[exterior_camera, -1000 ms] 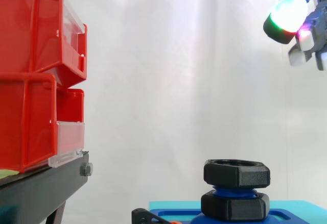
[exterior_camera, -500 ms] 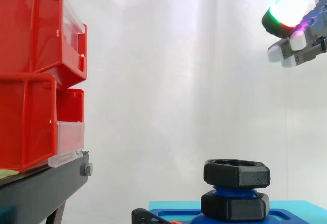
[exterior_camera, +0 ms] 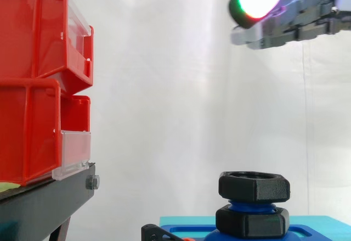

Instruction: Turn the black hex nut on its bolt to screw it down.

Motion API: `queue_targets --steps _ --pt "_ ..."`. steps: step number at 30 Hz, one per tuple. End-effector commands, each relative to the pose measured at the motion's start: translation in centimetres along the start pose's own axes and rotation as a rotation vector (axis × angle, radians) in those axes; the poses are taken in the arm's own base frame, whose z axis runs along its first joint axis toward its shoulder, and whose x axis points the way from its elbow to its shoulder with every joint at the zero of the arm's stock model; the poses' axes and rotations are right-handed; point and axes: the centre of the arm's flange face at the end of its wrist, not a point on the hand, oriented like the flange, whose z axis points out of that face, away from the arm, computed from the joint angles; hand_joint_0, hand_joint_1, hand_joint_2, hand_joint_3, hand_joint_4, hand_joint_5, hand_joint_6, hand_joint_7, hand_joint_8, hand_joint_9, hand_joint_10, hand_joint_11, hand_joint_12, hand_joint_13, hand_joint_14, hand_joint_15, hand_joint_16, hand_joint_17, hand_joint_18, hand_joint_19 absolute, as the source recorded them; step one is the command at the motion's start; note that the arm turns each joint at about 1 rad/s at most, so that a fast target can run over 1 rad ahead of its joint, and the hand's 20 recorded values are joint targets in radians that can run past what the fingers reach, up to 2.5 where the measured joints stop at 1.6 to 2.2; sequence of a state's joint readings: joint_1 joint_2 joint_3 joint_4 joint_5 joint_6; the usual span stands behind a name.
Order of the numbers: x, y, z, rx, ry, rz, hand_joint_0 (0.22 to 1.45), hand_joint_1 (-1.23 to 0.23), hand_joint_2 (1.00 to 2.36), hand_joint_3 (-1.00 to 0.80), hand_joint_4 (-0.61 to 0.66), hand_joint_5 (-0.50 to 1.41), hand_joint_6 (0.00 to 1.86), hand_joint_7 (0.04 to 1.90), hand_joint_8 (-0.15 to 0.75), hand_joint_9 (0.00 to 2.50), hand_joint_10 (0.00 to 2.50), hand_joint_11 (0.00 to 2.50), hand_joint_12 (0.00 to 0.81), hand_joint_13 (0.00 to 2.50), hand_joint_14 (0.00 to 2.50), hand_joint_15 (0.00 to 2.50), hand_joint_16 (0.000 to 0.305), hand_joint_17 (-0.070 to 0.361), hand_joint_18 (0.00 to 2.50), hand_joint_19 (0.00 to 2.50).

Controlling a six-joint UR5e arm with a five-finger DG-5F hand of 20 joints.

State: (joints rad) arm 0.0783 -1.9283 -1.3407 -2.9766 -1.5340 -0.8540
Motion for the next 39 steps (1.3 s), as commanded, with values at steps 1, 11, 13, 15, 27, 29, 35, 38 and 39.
queue_targets --steps 1,11,13,15,27,29,35,38,39 --pt "1.8 0.2 2.4 -0.021 -0.016 -0.277 0.48 -0.63 1.0 -0.5 0.13 -0.14 0.5 0.83 0.21 0.5 0.0 0.05 0.305 0.17 0.0 0.0 0.041 0.091 0.03 0.02" --pt "6.6 -1.1 5.5 -0.014 0.016 -0.356 0.48 -0.63 1.0 -0.5 0.15 -0.13 0.5 0.89 0.21 0.51 0.0 0.05 0.306 0.18 0.0 0.0 0.041 0.093 0.04 0.02" --pt "7.9 -1.3 5.8 -0.017 0.032 -0.375 0.48 -0.62 1.0 -0.5 0.16 -0.12 0.5 0.92 0.211 0.51 0.0 0.05 0.308 0.18 0.0 0.0 0.042 0.094 0.04 0.02" --pt "8.6 -1.0 6.2 -0.03 0.029 -0.391 0.48 -0.61 1.0 -0.5 0.17 -0.12 0.5 0.93 0.211 0.52 0.0 0.06 0.308 0.19 0.0 0.0 0.042 0.094 0.04 0.03" --pt "10.3 0.5 6.6 -0.053 0.026 -0.538 0.48 -0.6 1.0 -0.5 0.17 -0.11 0.5 0.96 0.213 0.55 0.0 0.08 0.304 0.22 0.0 0.0 0.042 0.094 0.08 0.05" --pt "10.3 0.6 6.6 -0.051 0.027 -0.544 0.48 -0.6 1.0 -0.5 0.18 -0.11 0.5 0.97 0.216 0.55 0.0 0.09 0.303 0.22 0.0 0.0 0.042 0.094 0.08 0.05" --pt "12.2 -0.5 7.0 -0.04 0.055 -0.58 0.49 -0.59 1.0 -0.5 0.18 -0.1 0.5 1.01 0.213 0.56 0.0 0.09 0.302 0.23 0.0 0.0 0.041 0.093 0.09 0.06" --pt "13.5 -1.8 7.4 -0.033 0.073 -0.574 0.48 -0.58 1.0 -0.5 0.18 -0.1 0.5 1.01 0.214 0.56 0.0 0.1 0.303 0.23 0.0 0.0 0.042 0.094 0.09 0.06" --pt "14.0 -2.3 7.6 -0.03 0.08 -0.57 0.48 -0.57 1.0 -0.5 0.18 -0.1 0.5 1.01 0.215 0.57 0.0 0.09 0.305 0.23 0.0 0.0 0.042 0.094 0.09 0.07"
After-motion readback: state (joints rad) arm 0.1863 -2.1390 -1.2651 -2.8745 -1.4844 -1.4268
